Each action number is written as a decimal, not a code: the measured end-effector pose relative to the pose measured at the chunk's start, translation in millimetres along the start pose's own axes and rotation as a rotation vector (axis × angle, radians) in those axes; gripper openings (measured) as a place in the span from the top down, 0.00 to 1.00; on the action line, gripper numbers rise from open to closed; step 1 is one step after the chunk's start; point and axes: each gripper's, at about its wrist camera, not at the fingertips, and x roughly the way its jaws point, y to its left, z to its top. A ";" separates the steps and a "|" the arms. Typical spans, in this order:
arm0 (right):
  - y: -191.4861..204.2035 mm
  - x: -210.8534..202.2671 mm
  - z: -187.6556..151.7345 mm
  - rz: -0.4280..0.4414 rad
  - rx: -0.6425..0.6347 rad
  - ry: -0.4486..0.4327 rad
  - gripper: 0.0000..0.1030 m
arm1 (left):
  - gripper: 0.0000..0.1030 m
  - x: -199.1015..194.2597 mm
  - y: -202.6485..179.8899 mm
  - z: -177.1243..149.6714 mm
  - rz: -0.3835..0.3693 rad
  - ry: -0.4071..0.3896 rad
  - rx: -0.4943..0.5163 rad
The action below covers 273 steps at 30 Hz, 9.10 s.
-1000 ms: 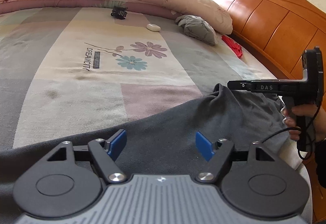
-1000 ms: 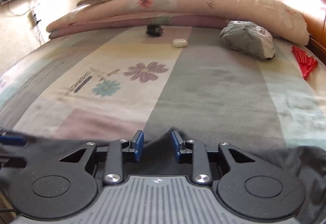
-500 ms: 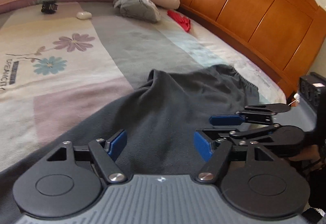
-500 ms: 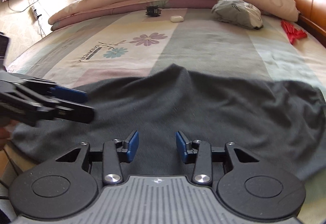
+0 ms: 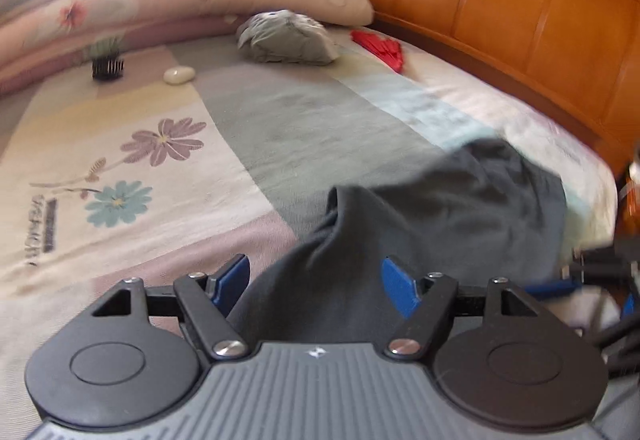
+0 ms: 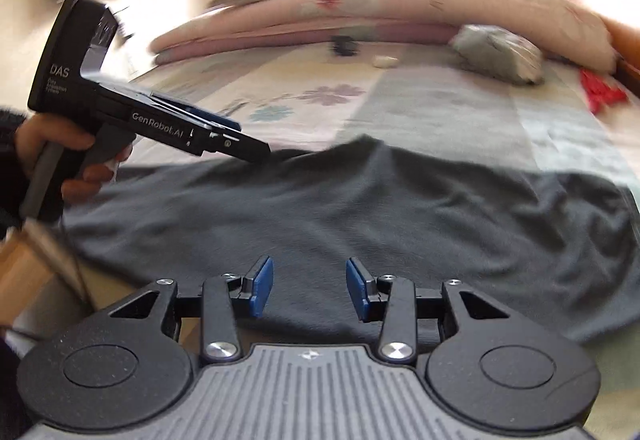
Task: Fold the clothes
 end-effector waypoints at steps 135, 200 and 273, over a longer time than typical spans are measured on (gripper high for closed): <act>7.3 -25.3 -9.0 -0.328 -0.291 0.145 0.61 | 0.67 -188.8 101.2 -190.3 0.693 0.438 0.428; -65.9 118.8 81.9 -0.275 -0.010 0.070 0.46 | 0.43 53.4 38.8 -19.4 -0.281 -0.049 -0.333; -31.0 140.1 117.7 -0.244 -0.029 0.197 0.30 | 0.30 -16.7 34.6 -48.5 -0.054 -0.083 -0.014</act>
